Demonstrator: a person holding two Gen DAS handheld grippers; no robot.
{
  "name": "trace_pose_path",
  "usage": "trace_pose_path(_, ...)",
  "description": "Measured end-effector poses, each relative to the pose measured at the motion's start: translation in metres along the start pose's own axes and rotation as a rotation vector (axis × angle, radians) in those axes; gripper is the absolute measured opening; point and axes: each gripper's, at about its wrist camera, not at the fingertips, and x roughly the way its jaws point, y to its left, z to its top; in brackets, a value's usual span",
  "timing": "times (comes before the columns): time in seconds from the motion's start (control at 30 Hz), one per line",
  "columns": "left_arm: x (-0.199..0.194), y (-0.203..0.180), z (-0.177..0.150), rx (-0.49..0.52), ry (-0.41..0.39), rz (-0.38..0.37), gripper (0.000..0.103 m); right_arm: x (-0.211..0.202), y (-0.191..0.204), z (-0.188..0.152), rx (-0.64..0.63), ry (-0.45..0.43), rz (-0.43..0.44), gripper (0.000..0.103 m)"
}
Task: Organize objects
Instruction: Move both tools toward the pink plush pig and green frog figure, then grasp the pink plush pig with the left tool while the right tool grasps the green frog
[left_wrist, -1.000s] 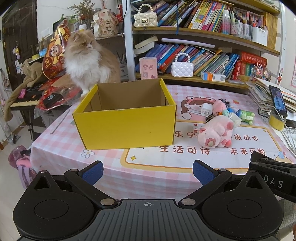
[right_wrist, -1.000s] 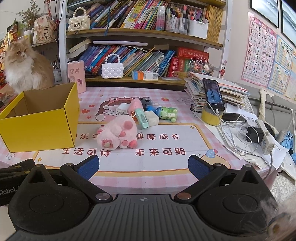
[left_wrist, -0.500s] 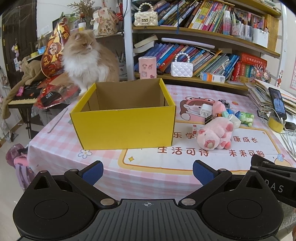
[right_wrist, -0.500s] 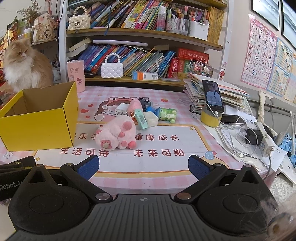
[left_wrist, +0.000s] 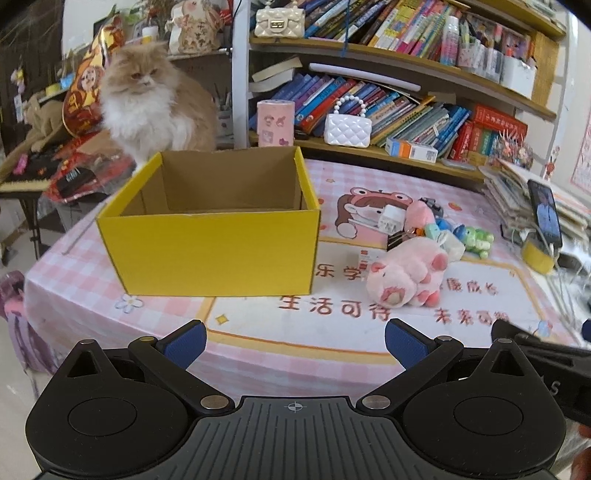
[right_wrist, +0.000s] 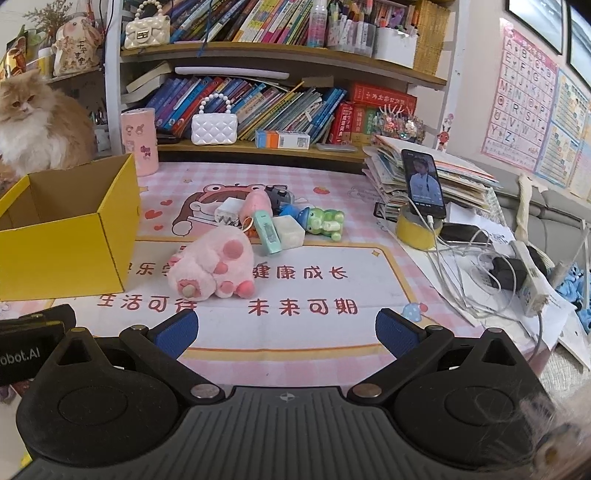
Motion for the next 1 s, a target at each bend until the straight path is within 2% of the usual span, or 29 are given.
trace_pose_path(0.37, 0.028, -0.030, 0.014, -0.063, -0.007, -0.039, 0.103, 0.060, -0.038, 0.025, 0.046, 0.091, 0.144, 0.103)
trace_pose_path(0.57, 0.048, -0.056, 0.023, -0.083, -0.002, 0.003, 0.103, 0.094, -0.067, 0.042, 0.070, 0.119, 0.160, 0.103)
trace_pose_path(0.67, 0.059, -0.068, 0.028, -0.091, 0.030, 0.005, 0.103, 0.109, -0.082, 0.049, 0.071, 0.112, 0.171, 0.103)
trace_pose_path(0.77, 0.079, -0.081, 0.034, -0.094, 0.104, -0.032, 0.103, 0.124, -0.094, 0.058, 0.079, 0.103, 0.186, 0.103)
trace_pose_path(0.83, 0.088, -0.091, 0.034, -0.083, 0.118, -0.040, 0.102, 0.135, -0.102, 0.065, 0.090, 0.099, 0.196, 0.103)
trace_pose_path(1.0, 0.121, -0.119, 0.044, -0.004, 0.104, 0.001, 0.102, 0.156, -0.113, 0.080, 0.094, 0.087, 0.226, 0.103)
